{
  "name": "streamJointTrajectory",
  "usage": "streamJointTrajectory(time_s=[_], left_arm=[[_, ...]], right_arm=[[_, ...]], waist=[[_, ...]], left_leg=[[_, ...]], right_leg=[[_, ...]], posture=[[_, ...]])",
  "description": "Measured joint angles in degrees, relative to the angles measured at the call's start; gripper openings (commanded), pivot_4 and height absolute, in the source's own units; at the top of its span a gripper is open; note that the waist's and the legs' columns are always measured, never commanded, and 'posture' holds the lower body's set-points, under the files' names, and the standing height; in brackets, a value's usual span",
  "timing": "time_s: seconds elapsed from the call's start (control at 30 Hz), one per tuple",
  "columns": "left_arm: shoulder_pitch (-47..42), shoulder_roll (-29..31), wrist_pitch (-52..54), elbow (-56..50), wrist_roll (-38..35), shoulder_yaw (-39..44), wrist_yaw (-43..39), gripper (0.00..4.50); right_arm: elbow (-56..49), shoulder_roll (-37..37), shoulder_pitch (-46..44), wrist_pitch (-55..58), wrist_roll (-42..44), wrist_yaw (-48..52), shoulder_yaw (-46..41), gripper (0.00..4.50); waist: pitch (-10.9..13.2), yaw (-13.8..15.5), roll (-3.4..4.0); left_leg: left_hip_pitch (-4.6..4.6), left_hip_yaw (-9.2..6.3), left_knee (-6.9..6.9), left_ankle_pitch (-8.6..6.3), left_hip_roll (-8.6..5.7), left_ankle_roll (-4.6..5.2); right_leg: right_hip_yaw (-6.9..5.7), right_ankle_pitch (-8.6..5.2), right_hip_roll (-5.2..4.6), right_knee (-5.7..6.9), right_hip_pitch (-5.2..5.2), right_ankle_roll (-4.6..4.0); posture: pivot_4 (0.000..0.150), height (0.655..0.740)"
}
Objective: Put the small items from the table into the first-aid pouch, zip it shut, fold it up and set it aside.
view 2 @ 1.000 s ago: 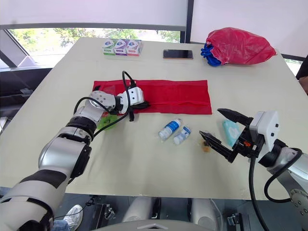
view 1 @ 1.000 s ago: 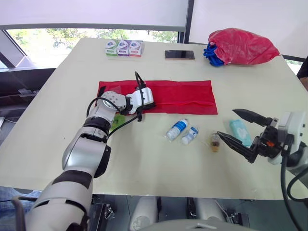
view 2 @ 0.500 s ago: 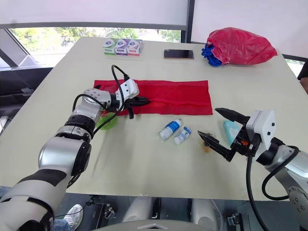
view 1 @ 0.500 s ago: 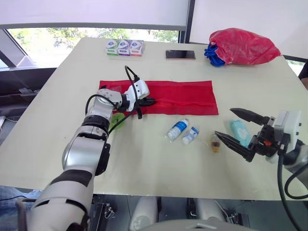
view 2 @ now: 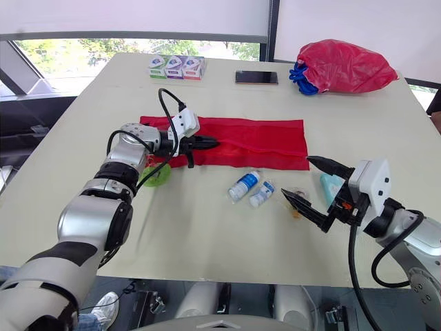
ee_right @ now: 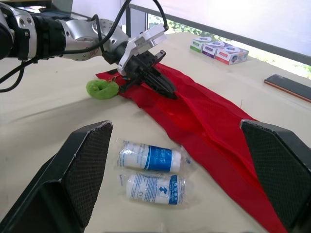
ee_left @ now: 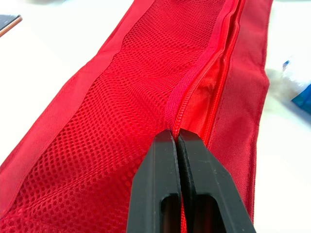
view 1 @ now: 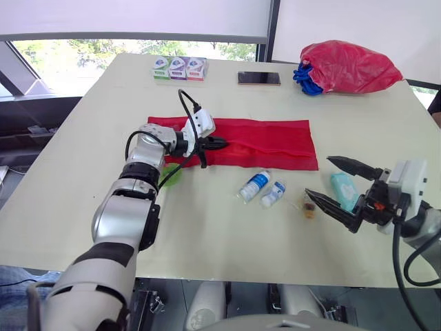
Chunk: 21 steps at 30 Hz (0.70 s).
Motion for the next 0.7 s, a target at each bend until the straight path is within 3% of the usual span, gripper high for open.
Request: streamJointTrajectory(time_s=[0.23,0.33,0.5,0.7], left_arm=[[-0.36,-0.51,0.51,0.75,0.22,-0.07,0.41,0.07],[-1.28,-1.37,1.19,1.67,0.22,-0.08,-0.54,0.07],[-2.00,-2.21,1.21,2.48,1.20,-0.71,-1.17,0.07],[-2.12,-2.22,0.59,3.70,1.57,-1.72,-1.34,0.07]], right_arm=[[4.75,-6.58,-1.91,-0.32,0.29,7.54,-2.74,4.50],[13.20,-11.53,-10.28,-2.92,-1.45,16.02,-0.45,4.50],[26.04,-13.28,-23.15,-4.68,-2.23,26.34,4.53,4.50],[38.27,-16.39,-32.58,-8.12,-4.82,38.04,7.58,4.50]], waist=[[0.02,-0.08,0.02],[0.03,-0.18,0.00],[0.04,-0.15,0.03],[0.05,0.01,0.03]], left_leg=[[0.00,0.03,0.14,0.00,0.00,0.01],[-0.06,0.01,0.33,-0.01,0.04,0.02],[-0.21,-0.06,0.38,-0.01,0.02,0.02],[-0.39,-0.12,0.42,-0.04,-0.01,0.06]], right_leg=[[0.02,0.02,0.01,0.03,0.01,0.03],[0.02,0.05,0.08,0.03,0.02,0.08],[0.01,0.06,0.10,0.03,-0.05,0.07],[-0.06,0.07,0.06,-0.03,-0.13,0.07]], posture=[[0.150,0.7400],[0.150,0.7400],[0.150,0.7400],[0.150,0.7400]])
